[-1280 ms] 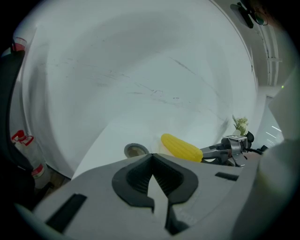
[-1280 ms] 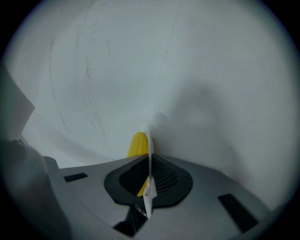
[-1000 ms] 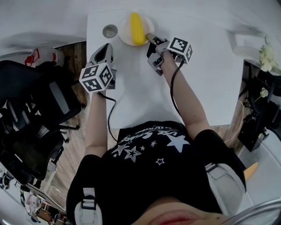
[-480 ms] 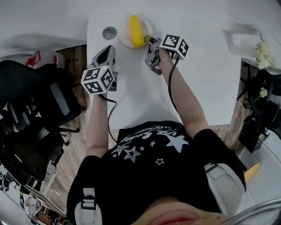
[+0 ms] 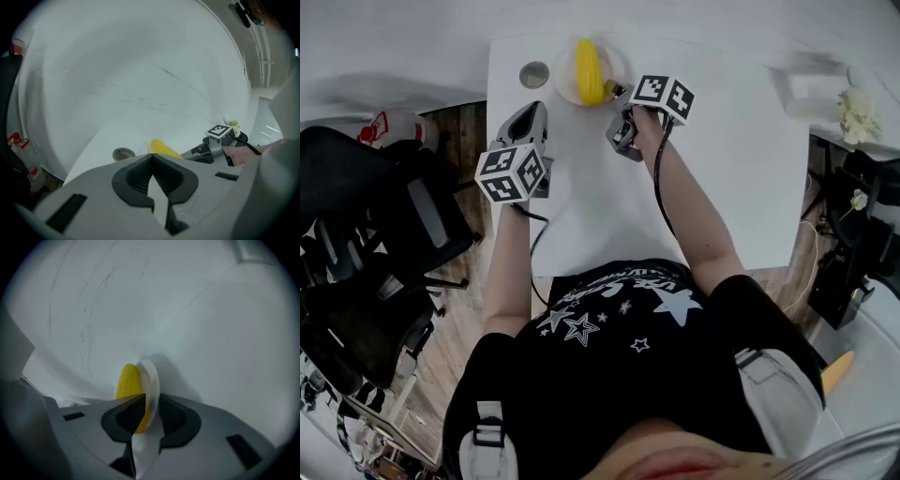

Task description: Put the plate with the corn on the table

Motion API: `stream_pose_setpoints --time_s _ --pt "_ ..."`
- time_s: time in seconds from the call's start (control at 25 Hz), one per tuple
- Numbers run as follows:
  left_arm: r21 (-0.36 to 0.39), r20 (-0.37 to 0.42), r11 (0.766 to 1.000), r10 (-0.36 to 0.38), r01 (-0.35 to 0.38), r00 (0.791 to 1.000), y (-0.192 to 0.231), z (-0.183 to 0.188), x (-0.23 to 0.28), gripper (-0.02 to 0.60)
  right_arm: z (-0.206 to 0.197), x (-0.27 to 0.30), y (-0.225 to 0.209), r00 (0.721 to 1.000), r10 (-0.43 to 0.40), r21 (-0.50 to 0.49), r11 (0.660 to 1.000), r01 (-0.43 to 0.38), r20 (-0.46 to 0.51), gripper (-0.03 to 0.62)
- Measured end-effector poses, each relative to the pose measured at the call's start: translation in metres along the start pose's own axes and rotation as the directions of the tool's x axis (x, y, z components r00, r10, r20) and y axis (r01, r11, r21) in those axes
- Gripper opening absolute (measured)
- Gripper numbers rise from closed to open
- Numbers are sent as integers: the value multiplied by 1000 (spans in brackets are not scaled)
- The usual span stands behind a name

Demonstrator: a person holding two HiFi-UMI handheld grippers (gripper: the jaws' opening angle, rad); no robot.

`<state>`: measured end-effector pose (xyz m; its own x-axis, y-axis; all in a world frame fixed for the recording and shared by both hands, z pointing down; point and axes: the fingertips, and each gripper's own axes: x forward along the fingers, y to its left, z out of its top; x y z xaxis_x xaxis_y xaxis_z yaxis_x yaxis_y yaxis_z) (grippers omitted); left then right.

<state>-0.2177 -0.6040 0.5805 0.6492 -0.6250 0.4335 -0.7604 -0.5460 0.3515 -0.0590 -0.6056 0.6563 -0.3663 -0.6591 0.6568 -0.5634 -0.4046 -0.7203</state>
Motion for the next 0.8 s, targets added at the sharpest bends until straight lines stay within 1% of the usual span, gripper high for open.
stream_pose_setpoints --time_s 0.16,0.28,0.56,0.8 --pt "-2 6 1000 0 0 1000 -2 1 -3 6 1 -2 2 1000 -5 -9 1000 5 7 101" --pt "-2 10 1000 -1 1 1000 -3 3 -7 6 3 -6 2 999 -36 -34 999 37 28 133" --pt "-6 20 1000 -1 1 1000 -3 4 -11 6 5 -12 -7 995 -89 -58 994 92 53 135" --pt "-6 41 1000 12 -12 999 -6 9 -24 6 3 -29 -16 993 -95 -64 993 99 72 135"
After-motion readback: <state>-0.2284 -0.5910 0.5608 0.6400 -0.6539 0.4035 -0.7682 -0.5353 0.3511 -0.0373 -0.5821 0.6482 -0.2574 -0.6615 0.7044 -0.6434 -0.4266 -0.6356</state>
